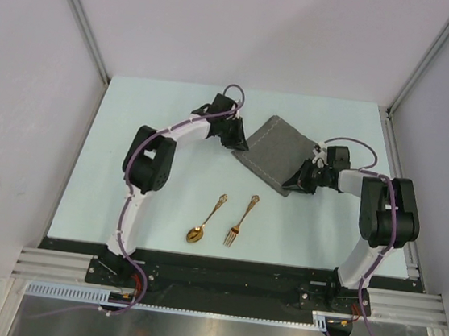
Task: Fold the napkin into a case and place the utensils inside
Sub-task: Smooth out the square-folded napkin at the center of the board.
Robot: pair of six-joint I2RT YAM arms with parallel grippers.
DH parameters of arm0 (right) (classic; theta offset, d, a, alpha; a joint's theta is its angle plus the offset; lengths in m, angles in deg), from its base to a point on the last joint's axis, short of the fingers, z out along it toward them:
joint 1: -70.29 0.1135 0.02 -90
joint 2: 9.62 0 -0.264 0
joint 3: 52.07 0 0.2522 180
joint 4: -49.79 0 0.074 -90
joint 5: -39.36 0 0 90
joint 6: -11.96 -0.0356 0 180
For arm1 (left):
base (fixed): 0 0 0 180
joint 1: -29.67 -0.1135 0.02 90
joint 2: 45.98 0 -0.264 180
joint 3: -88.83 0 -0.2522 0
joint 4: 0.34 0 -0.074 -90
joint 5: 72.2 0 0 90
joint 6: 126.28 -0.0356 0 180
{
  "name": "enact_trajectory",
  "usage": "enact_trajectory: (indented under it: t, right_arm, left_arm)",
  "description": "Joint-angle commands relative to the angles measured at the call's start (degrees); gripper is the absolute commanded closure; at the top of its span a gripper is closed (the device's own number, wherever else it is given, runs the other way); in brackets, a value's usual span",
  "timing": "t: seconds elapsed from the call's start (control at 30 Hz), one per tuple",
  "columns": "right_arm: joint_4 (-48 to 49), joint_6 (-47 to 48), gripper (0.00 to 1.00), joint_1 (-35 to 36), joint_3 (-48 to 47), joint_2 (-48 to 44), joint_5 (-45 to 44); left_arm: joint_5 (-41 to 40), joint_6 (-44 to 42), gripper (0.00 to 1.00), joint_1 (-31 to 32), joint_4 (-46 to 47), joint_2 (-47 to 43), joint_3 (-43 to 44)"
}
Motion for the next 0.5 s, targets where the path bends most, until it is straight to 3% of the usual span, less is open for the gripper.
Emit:
enact_trajectory:
  t: [0.0, 0.2, 0.33, 0.43, 0.47]
  right_arm:
    - [1.1, -0.1, 0.84, -0.8, -2.1, -1.2, 1.7]
    - [2.3, -2.8, 0.80, -5.1, -5.7, -3.0, 4.4]
    - [6.0, -5.3, 0.74, -9.4, -7.8, -1.3, 5.8]
    - [7.4, -6.2, 0.70, -11.7, -9.1, 0.9, 6.8]
    - [7.9, -6.5, 0.70, -12.2, -9.7, 1.5, 7.1]
  left_arm:
    - [-4.7, -3.7, 0.78, -1.3, -4.7, 3.9, 7.5]
    - [-6.6, -8.9, 0.75, -1.5, -10.6, 5.1, 14.6]
    - [-5.1, -7.9, 0.64, -0.9, -10.3, 2.2, 13.8]
    - [-1.6, -5.0, 0.63, 0.2, -7.1, -2.2, 10.2]
    - [0.1, -3.9, 0.63, 0.7, -2.2, -3.6, 6.0]
